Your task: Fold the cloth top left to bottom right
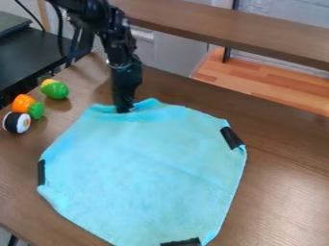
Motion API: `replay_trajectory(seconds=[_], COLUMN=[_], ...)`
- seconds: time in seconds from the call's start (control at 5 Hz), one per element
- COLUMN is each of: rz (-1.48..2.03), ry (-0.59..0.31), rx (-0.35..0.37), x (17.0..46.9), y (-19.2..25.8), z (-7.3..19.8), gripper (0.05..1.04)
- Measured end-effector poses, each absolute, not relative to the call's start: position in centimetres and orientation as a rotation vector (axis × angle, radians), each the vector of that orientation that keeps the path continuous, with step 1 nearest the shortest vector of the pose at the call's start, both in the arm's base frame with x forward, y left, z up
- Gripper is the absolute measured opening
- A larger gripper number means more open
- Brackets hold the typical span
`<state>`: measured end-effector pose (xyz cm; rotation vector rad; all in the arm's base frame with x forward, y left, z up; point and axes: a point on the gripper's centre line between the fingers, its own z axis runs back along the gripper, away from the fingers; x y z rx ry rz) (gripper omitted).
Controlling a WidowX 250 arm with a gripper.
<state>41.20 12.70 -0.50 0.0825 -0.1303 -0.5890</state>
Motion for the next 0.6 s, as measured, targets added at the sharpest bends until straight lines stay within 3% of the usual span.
replay_trajectory(seconds=[0.2, 0.6], rz=[-0.641, -0.771], ry=[-0.178, -0.214], rx=[0.093, 0.101], x=[40.2, 36.4], y=[10.7, 6.2], z=[1.2, 1.5], gripper=[0.07, 0.07])
